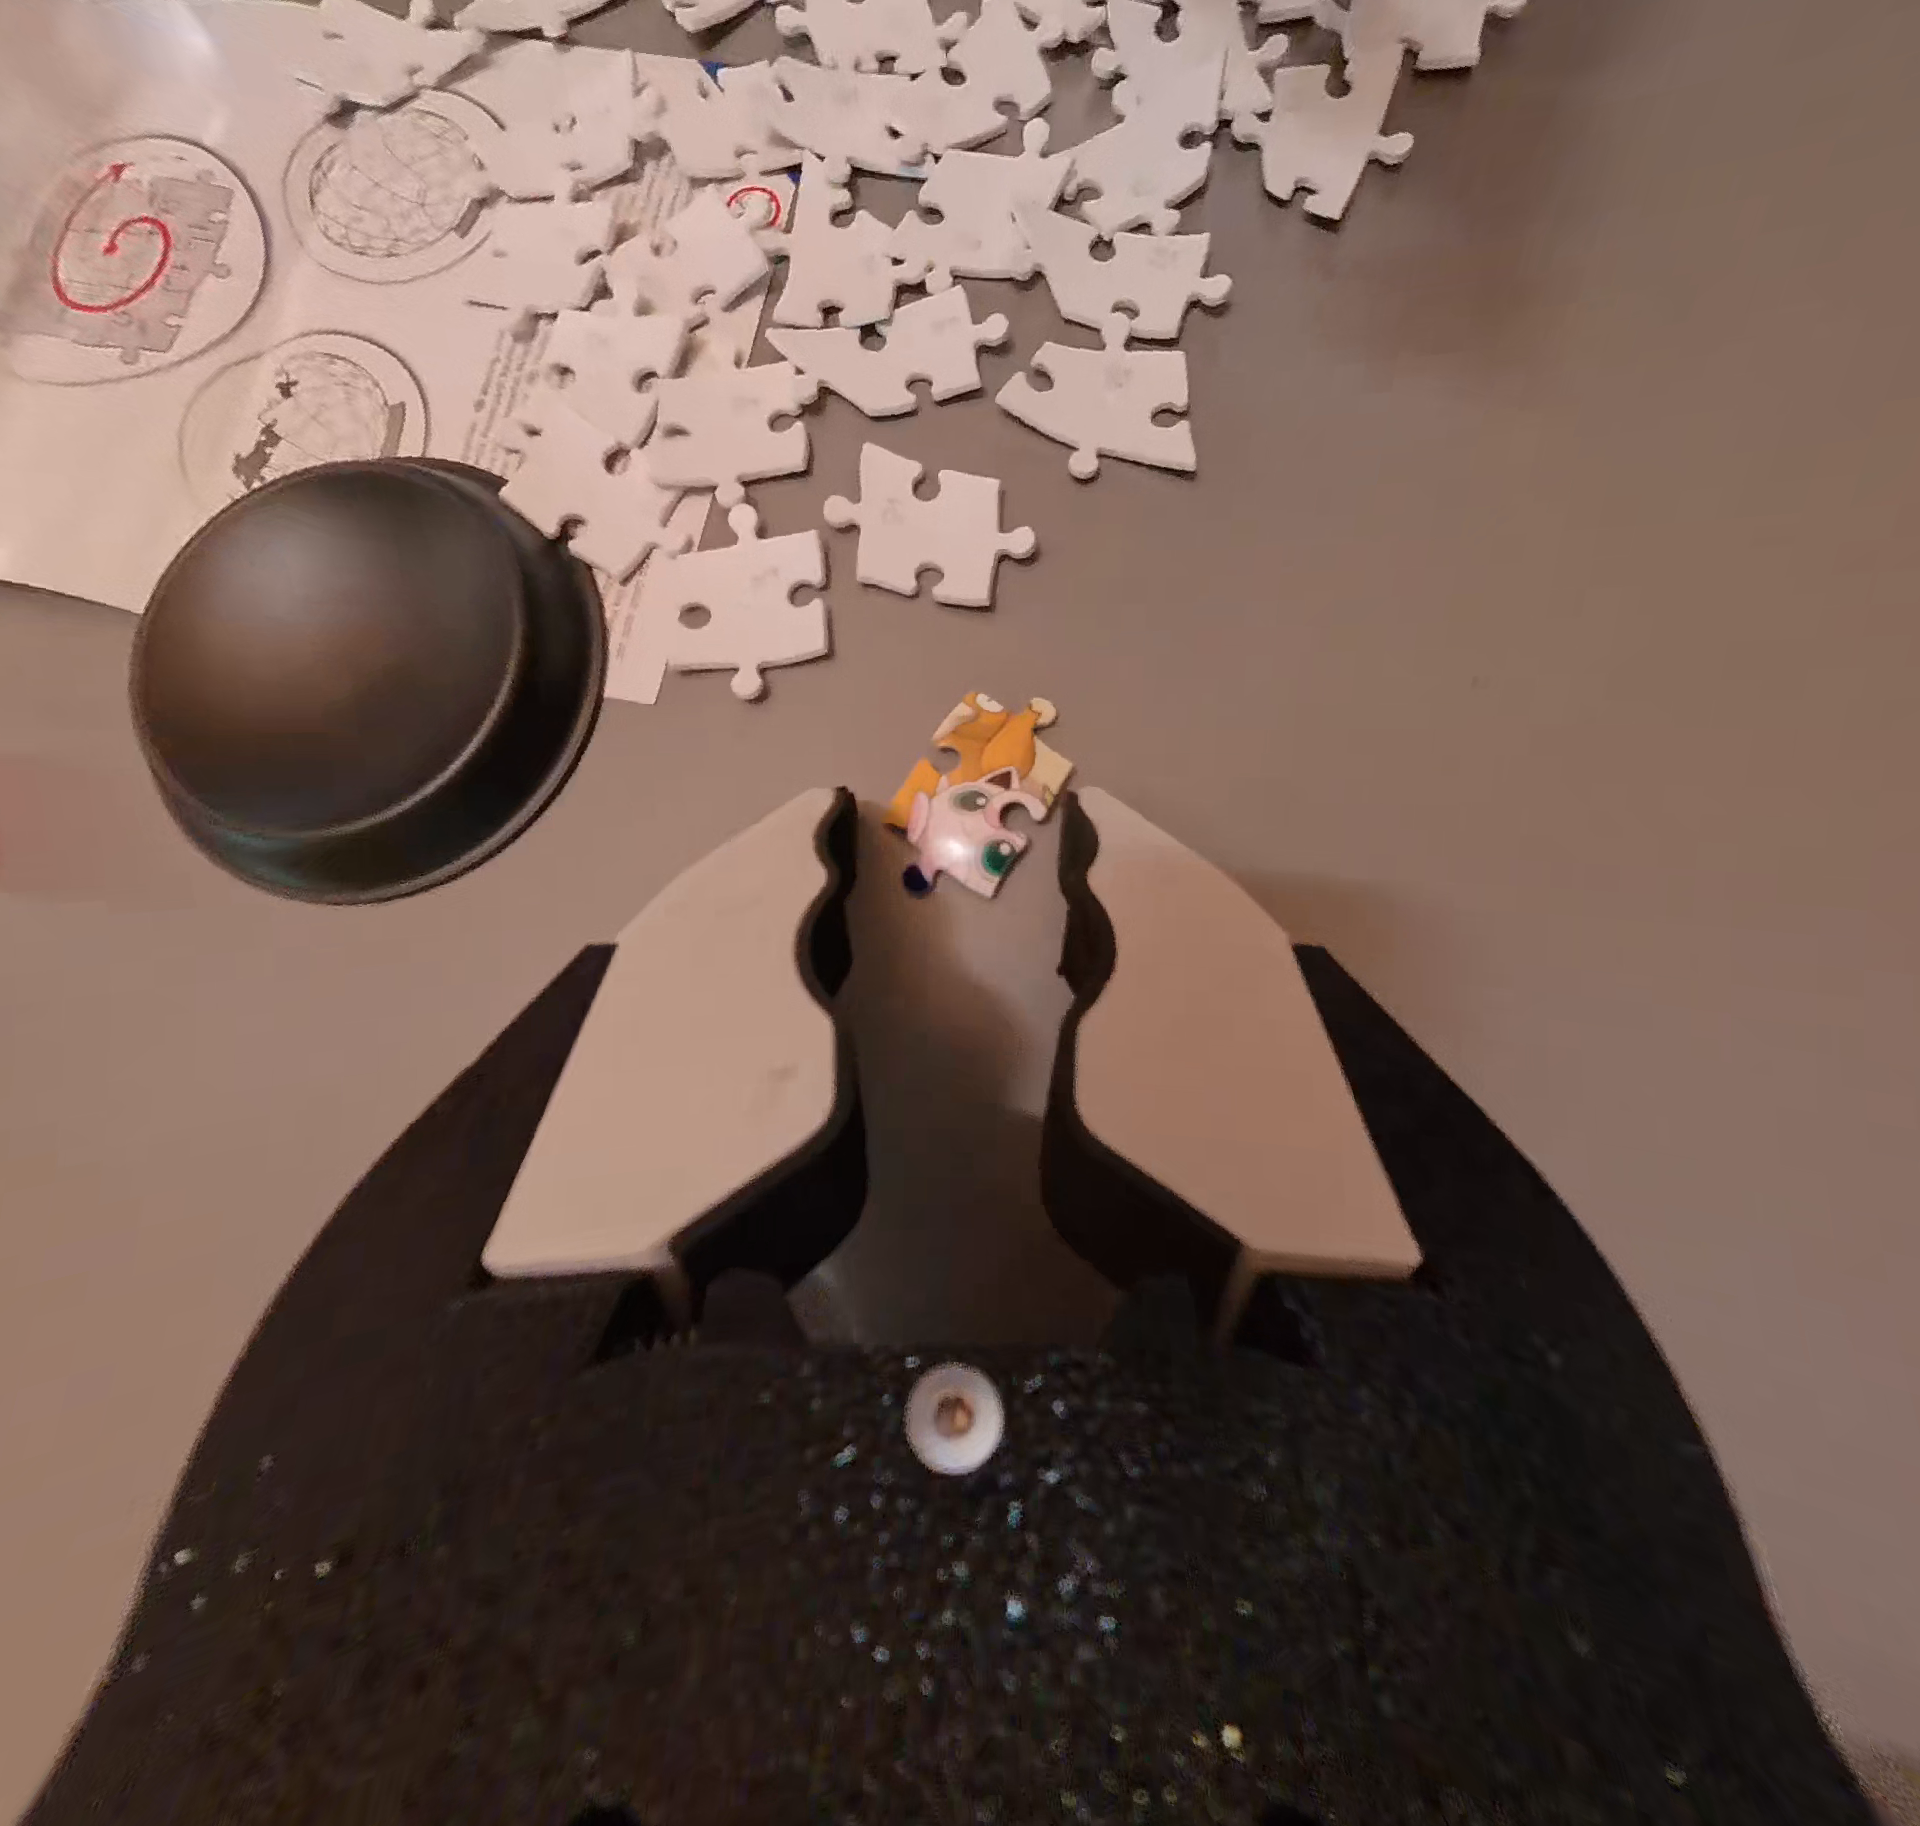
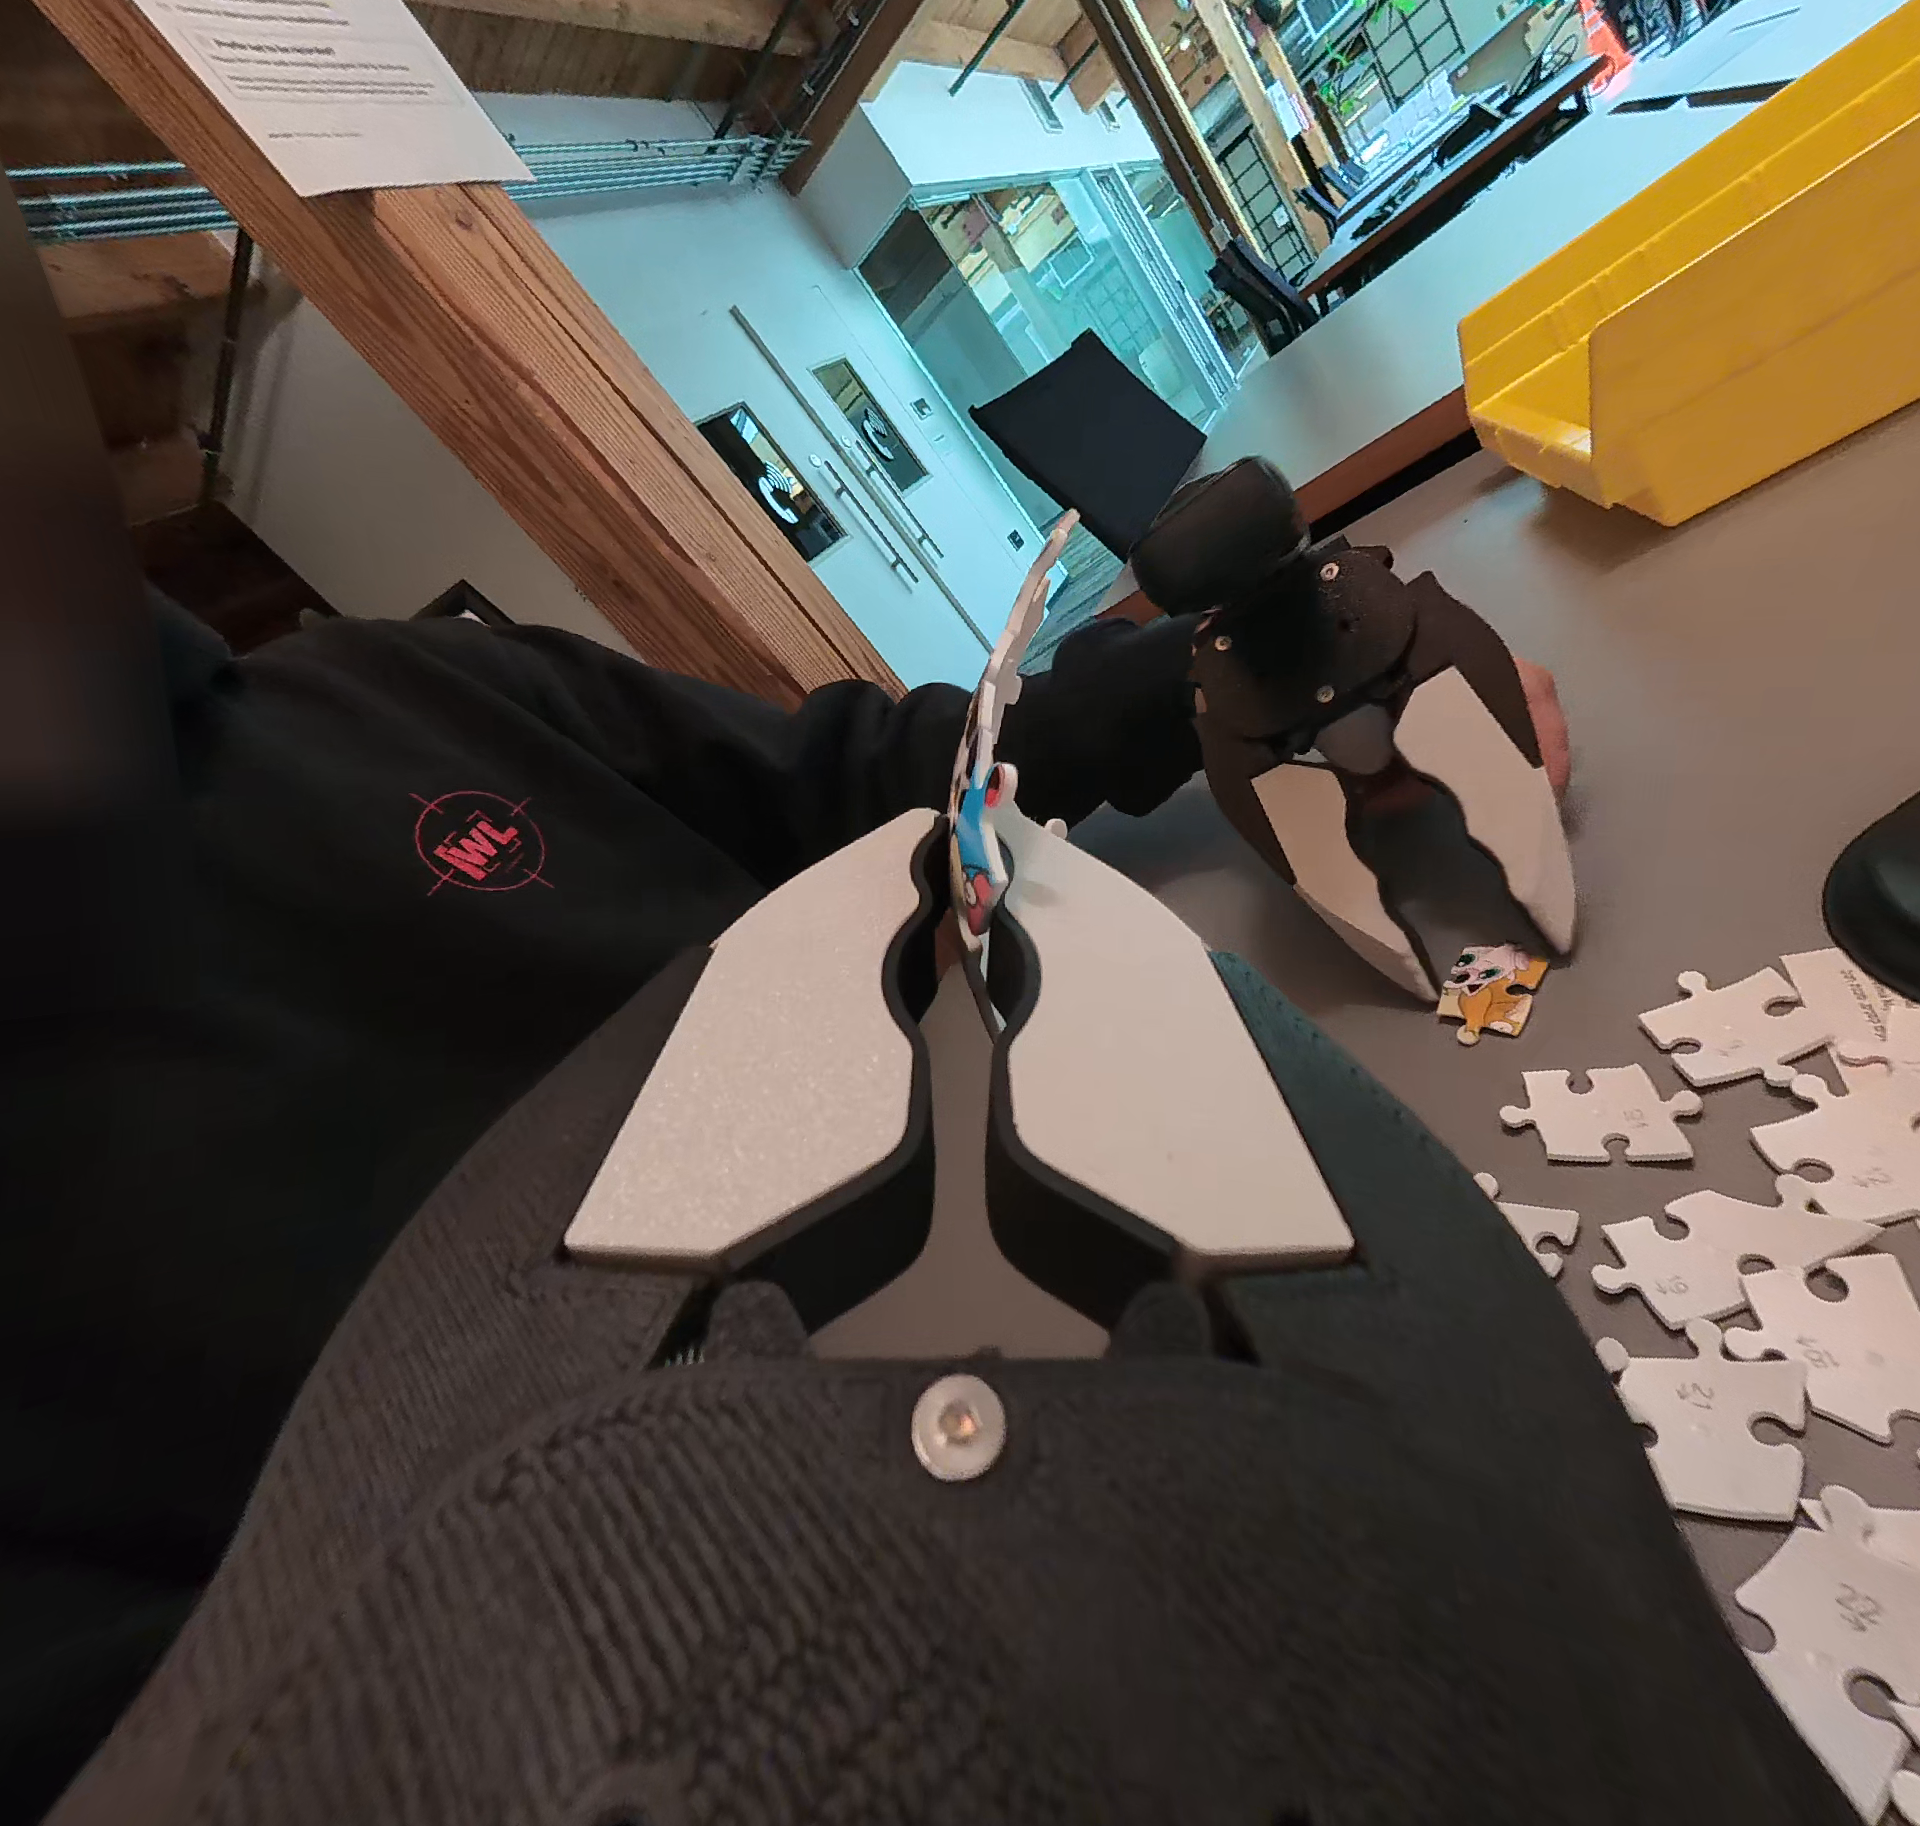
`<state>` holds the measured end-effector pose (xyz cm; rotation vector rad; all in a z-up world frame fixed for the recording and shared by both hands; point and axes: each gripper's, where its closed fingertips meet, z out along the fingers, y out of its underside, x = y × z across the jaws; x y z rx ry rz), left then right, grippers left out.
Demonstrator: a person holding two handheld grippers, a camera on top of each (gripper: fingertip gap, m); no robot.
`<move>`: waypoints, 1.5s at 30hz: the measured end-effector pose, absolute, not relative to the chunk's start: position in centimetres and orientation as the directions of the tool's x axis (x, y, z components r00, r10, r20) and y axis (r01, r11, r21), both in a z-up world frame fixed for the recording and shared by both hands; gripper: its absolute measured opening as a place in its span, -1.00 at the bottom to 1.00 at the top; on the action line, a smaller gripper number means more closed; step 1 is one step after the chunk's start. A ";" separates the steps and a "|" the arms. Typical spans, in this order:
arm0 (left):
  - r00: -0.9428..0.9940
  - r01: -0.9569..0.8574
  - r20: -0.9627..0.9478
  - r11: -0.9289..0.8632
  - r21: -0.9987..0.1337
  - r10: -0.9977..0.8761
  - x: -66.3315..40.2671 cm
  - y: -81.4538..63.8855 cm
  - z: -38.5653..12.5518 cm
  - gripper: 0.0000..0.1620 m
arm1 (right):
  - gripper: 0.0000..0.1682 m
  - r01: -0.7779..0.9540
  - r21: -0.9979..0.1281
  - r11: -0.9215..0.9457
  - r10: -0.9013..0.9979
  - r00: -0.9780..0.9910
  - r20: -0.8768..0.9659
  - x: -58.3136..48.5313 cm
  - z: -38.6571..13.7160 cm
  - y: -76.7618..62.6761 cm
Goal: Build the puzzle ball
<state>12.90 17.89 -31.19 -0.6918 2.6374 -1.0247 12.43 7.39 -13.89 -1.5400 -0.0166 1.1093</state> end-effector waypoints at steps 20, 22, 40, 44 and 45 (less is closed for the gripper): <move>-0.370 -0.625 -0.037 0.278 -0.730 -0.928 9.7 19.0 -28.7 -0.53 | -0.95 -0.533 -0.780 -0.328 0.557 0.558 -0.615 12.1 -14.2 8.0; -0.391 -0.659 0.054 0.238 -0.713 -0.919 10.5 18.7 -29.4 -0.55 | -0.95 -0.535 -0.780 -0.325 0.547 0.566 -0.616 12.3 -14.3 8.2; -0.559 -0.543 -0.148 0.495 -0.679 -0.816 8.1 13.8 -28.1 -0.50 | -0.95 -0.538 -0.786 -0.303 0.543 0.580 -0.606 12.8 -13.9 7.7; -0.674 -0.438 -0.248 0.647 -0.624 -0.696 10.1 16.1 -29.2 -0.66 | -0.95 -0.530 -0.794 -0.299 0.549 0.585 -0.597 12.7 -13.6 7.5; -0.723 -0.394 -0.254 0.686 -0.612 -0.642 10.3 16.1 -29.4 -0.64 | -0.95 -0.529 -0.796 -0.295 0.551 0.586 -0.594 12.7 -13.6 7.4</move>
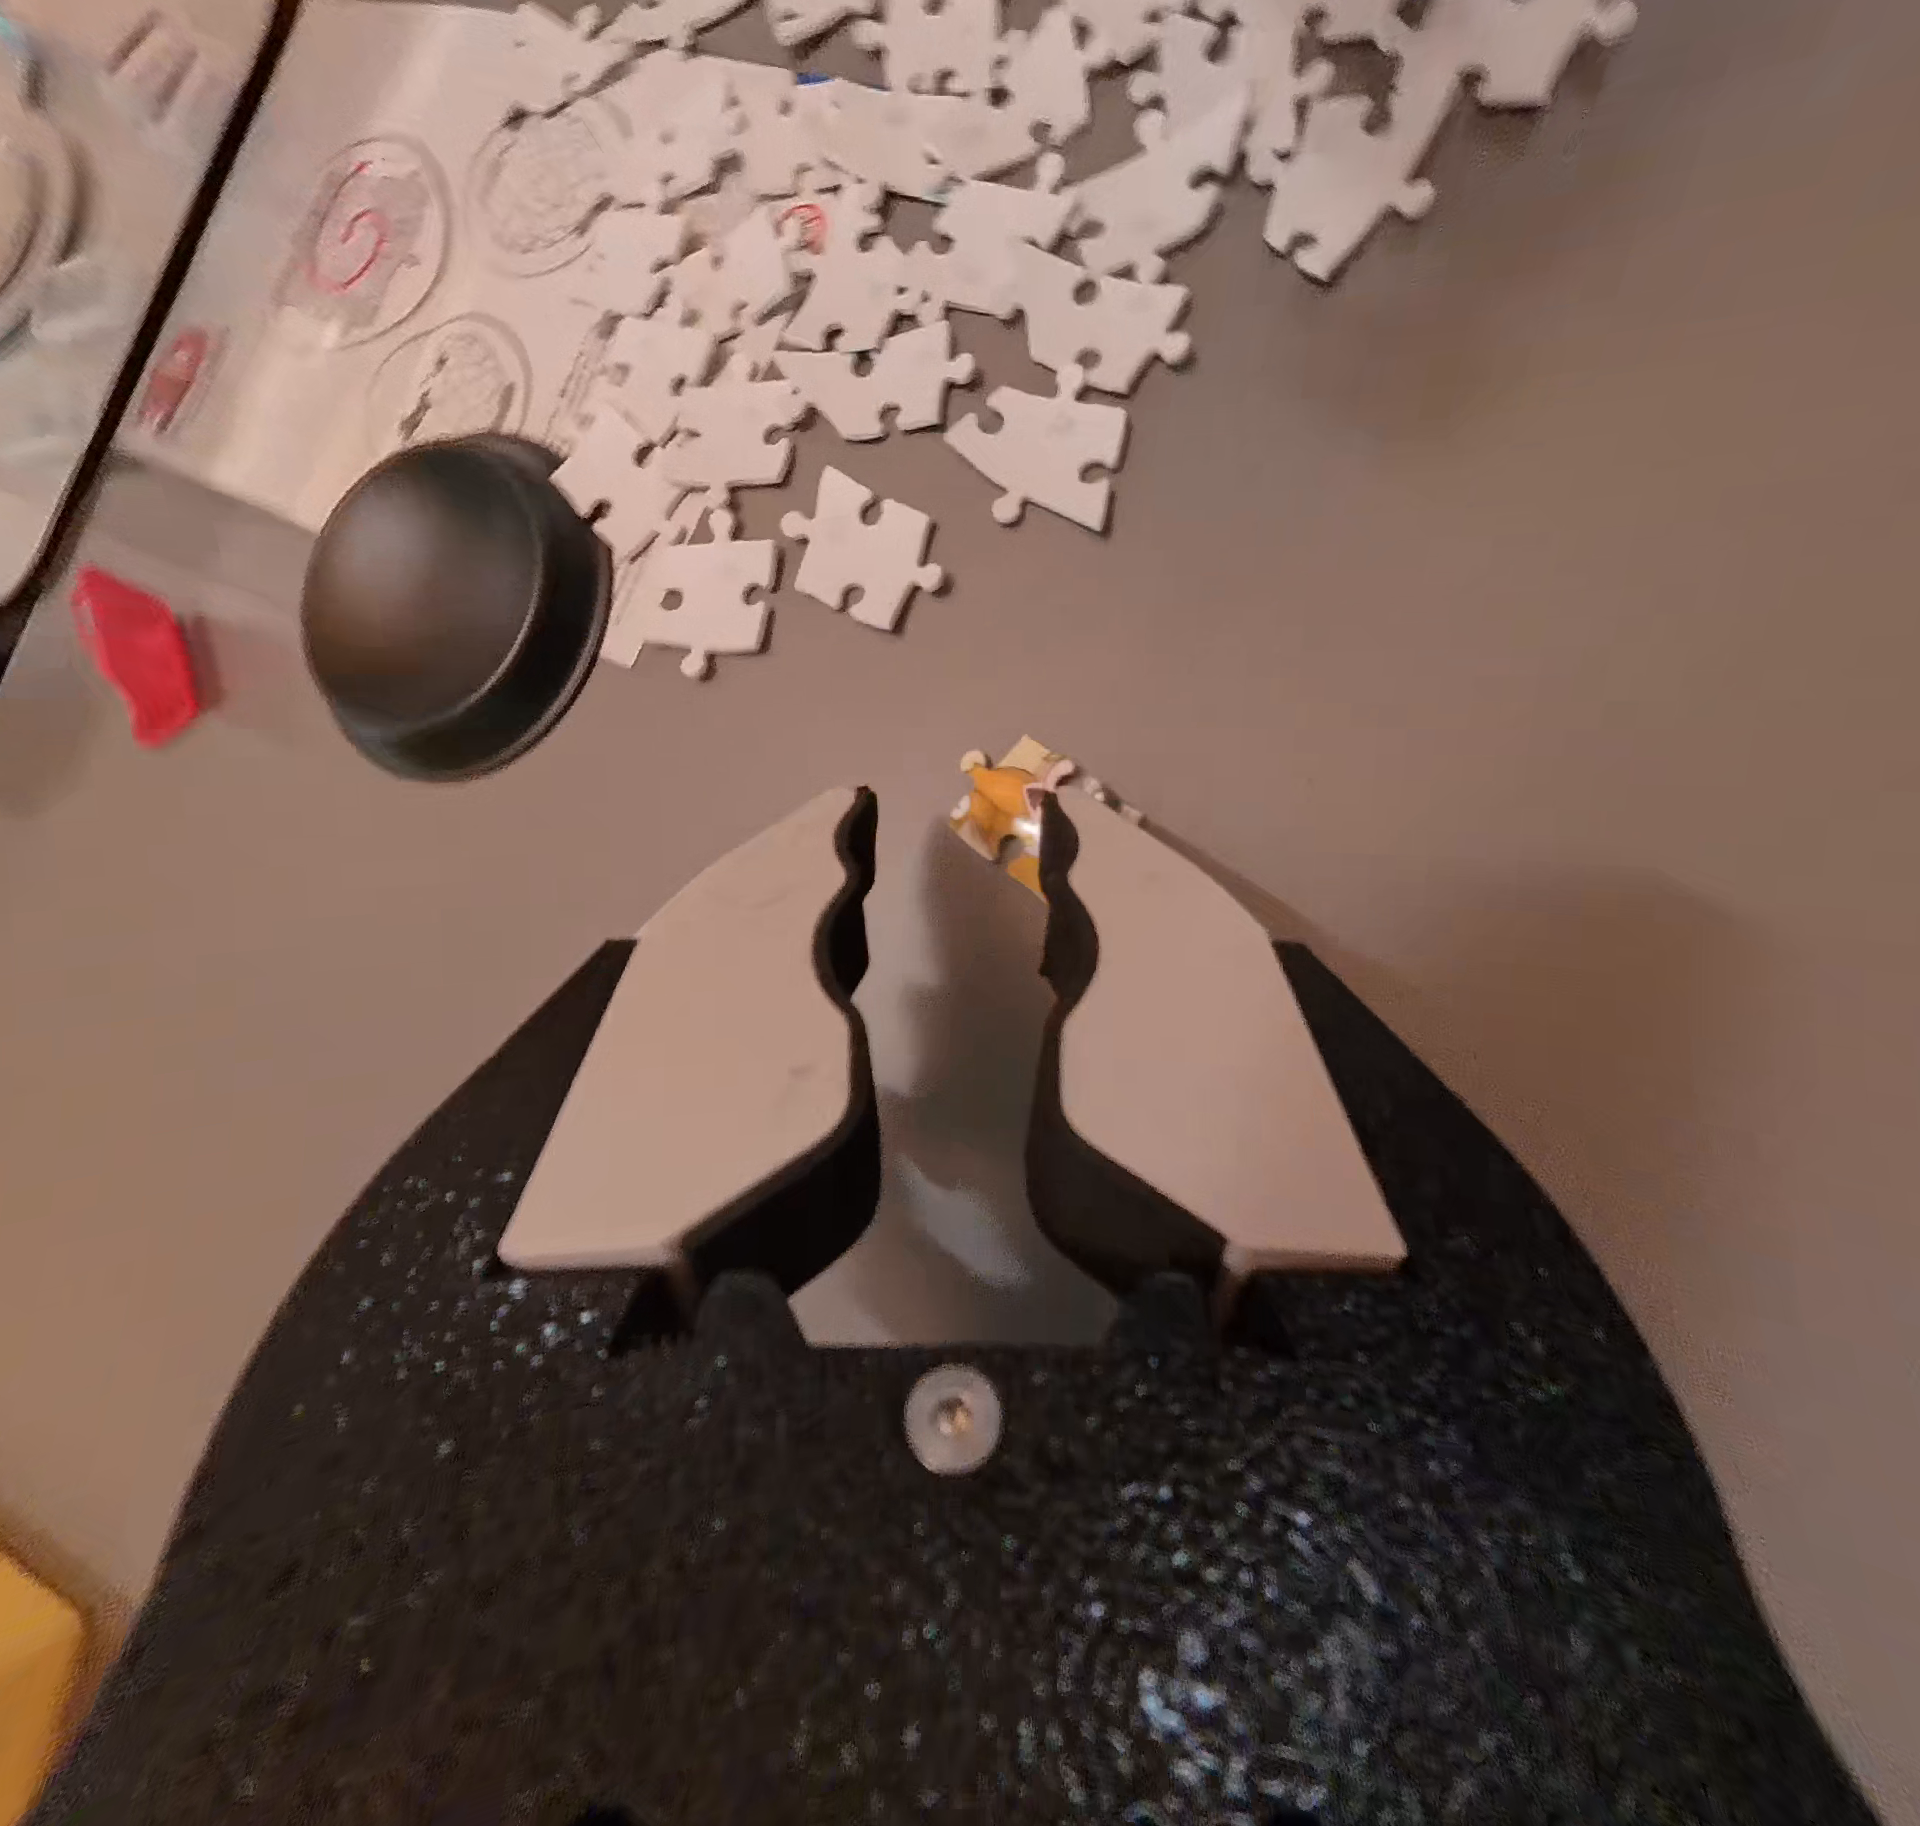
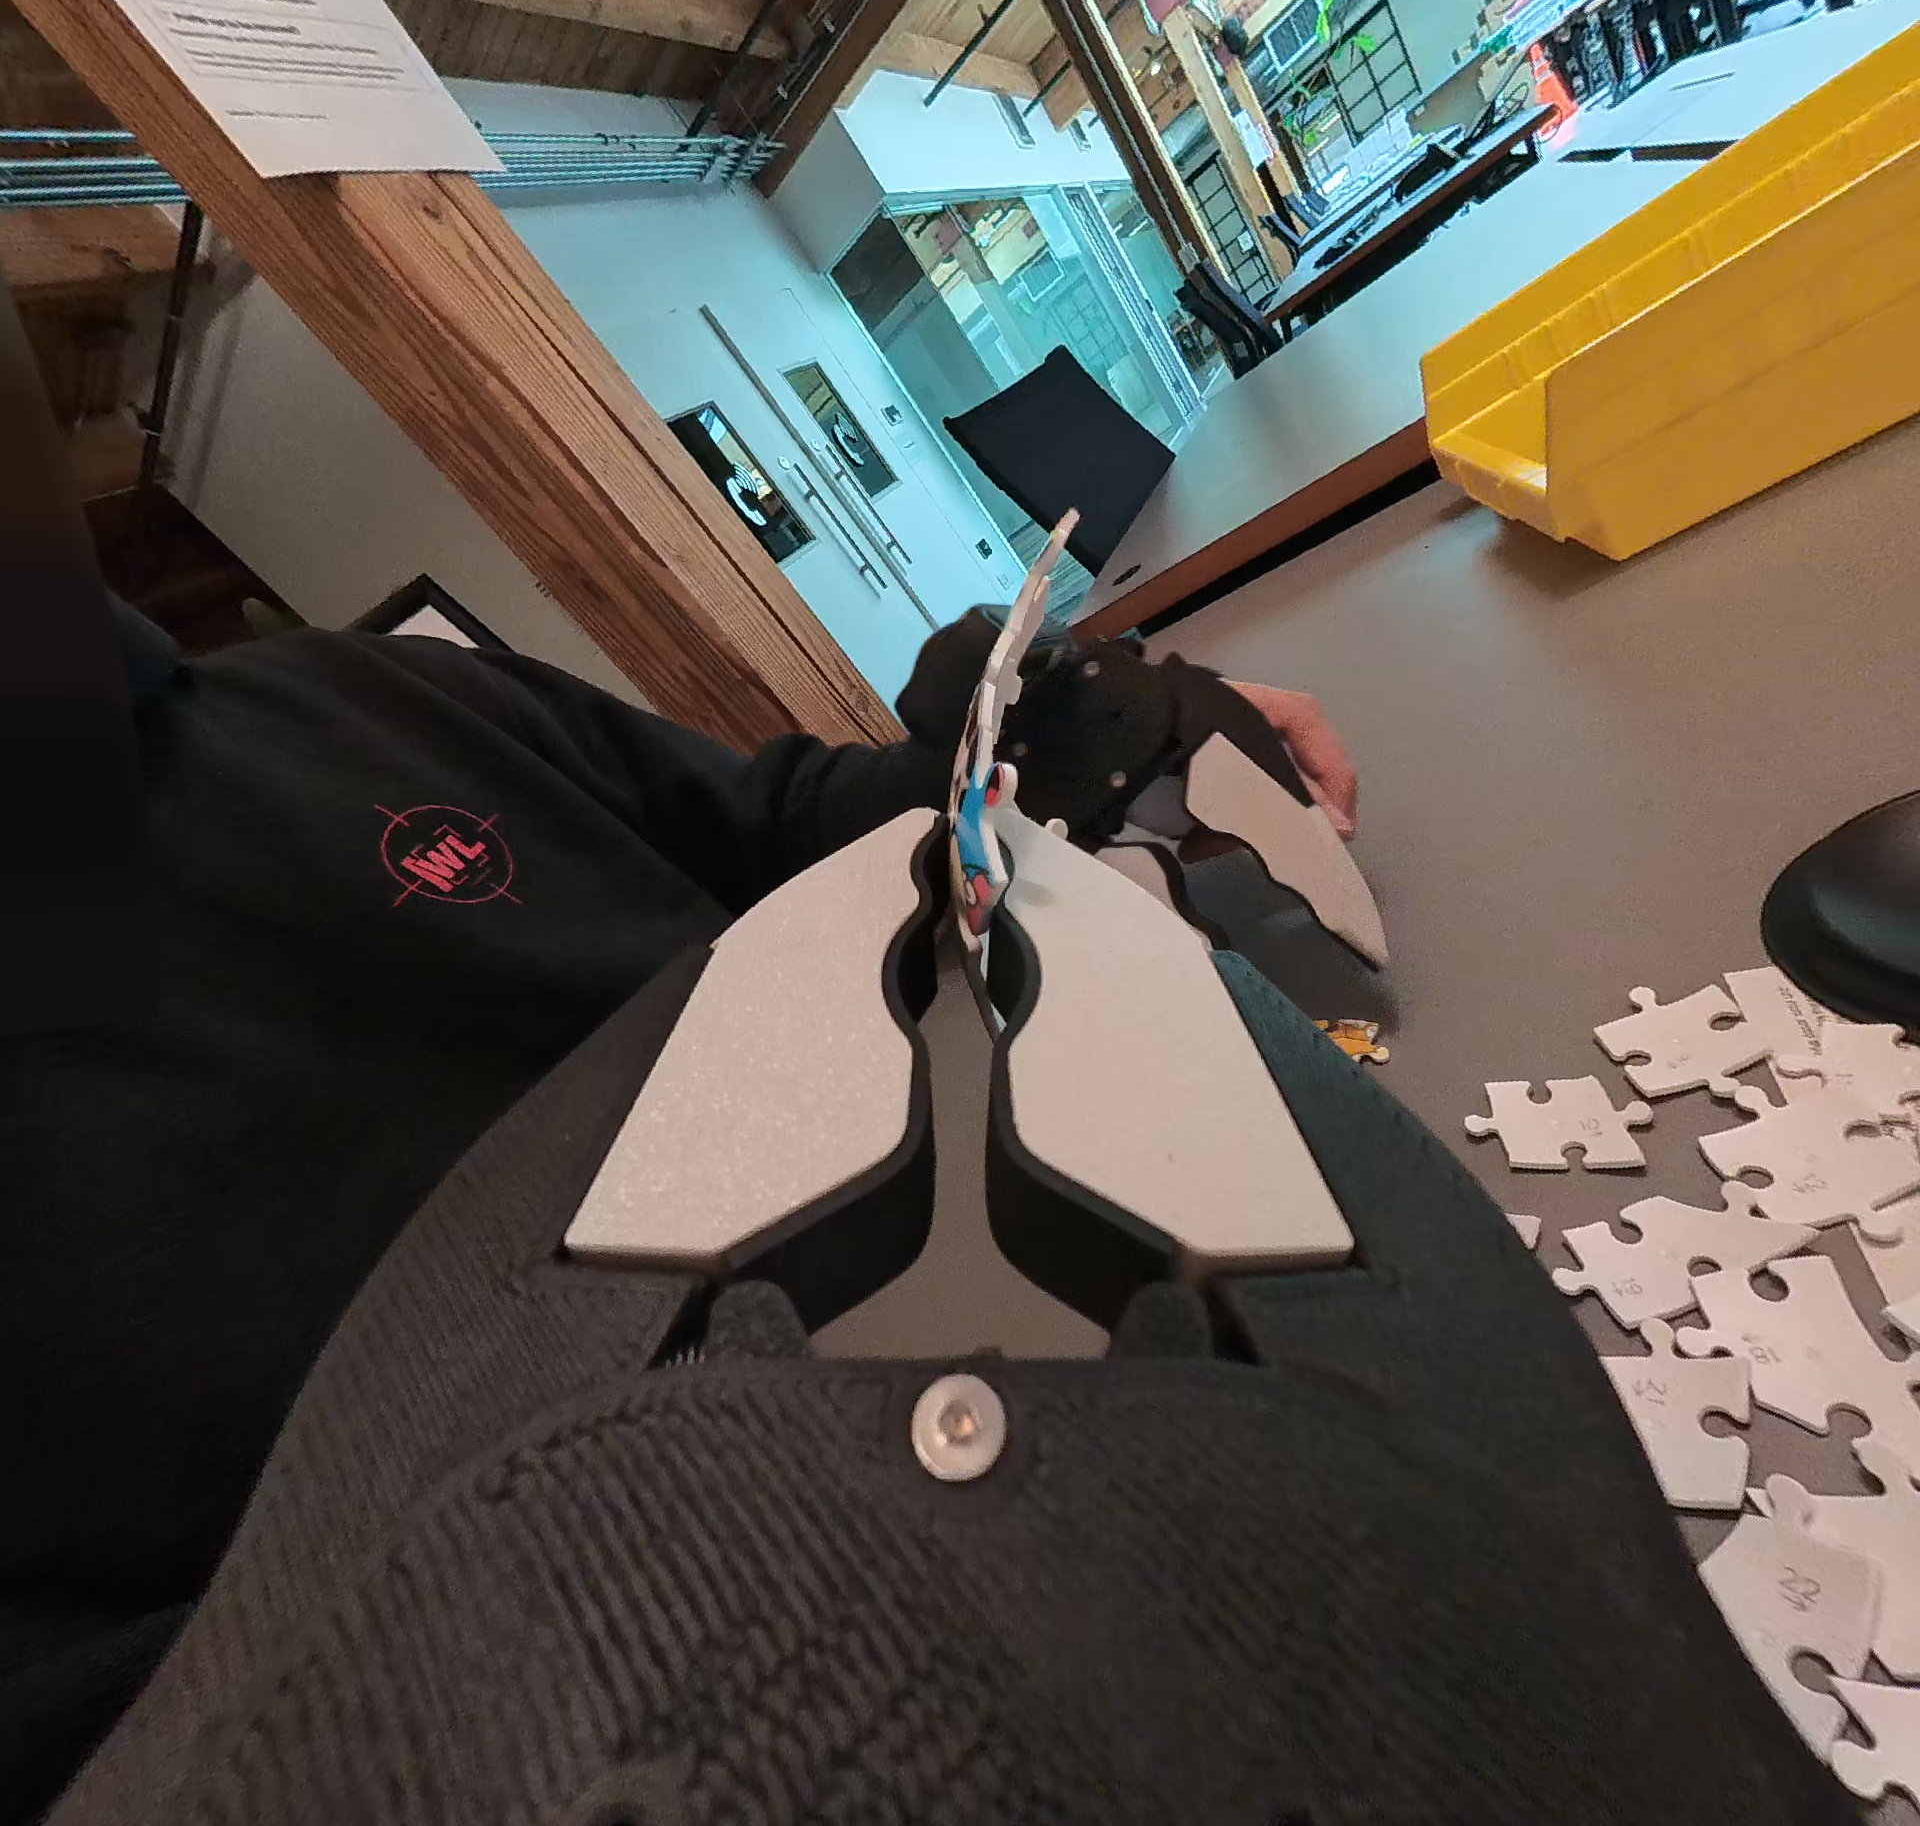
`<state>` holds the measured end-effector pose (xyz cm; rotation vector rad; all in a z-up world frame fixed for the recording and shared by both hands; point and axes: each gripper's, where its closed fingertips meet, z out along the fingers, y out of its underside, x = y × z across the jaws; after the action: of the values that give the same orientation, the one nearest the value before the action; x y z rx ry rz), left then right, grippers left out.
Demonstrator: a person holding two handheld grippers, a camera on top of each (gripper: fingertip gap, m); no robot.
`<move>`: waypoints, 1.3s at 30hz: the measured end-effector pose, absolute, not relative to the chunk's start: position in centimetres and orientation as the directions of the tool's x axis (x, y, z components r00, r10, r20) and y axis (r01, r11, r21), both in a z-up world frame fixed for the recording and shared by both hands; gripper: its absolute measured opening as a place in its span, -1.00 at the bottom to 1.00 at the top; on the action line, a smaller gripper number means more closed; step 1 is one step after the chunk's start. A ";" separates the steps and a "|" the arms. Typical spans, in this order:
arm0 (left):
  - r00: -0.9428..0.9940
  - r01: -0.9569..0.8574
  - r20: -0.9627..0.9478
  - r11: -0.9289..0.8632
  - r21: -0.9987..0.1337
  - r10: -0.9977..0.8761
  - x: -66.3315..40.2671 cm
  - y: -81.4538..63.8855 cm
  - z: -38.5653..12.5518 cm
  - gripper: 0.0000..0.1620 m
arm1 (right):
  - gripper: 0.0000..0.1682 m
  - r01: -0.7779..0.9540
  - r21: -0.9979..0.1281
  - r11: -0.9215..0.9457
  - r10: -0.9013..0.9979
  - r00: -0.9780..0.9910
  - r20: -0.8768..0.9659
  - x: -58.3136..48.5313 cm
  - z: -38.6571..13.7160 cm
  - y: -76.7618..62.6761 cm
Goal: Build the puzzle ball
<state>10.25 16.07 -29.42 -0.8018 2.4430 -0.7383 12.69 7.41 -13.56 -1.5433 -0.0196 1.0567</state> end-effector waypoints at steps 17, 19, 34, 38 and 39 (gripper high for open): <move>-0.976 -0.209 0.068 0.804 -0.557 -0.207 9.1 15.2 -31.0 -0.63 | -0.95 -0.527 -0.799 -0.290 0.560 0.584 -0.588 13.0 -13.7 6.9; -0.952 -0.282 0.068 0.773 -0.568 -0.297 8.8 15.1 -31.0 -0.63 | -0.95 -0.531 -0.797 -0.286 0.560 0.582 -0.589 13.1 -13.7 6.8; -0.808 -0.303 -0.103 0.560 -0.771 -0.580 5.7 14.0 -27.1 -0.55 | -0.95 -0.515 -0.796 -0.317 0.564 0.573 -0.595 12.2 -14.1 7.6; -0.946 -0.127 -0.177 0.814 -0.566 -0.271 5.4 15.9 -30.0 -0.37 | -0.95 -0.506 -0.797 -0.329 0.570 0.566 -0.595 11.8 -14.1 7.8; -0.951 -0.122 -0.181 0.842 -0.526 -0.250 6.2 16.2 -30.5 -0.26 | -0.95 -0.501 -0.799 -0.333 0.571 0.568 -0.593 11.7 -14.2 7.8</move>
<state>6.16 16.20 -30.55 -0.2851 2.7782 -0.7703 11.68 7.78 -14.16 -1.5713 -0.0611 1.0865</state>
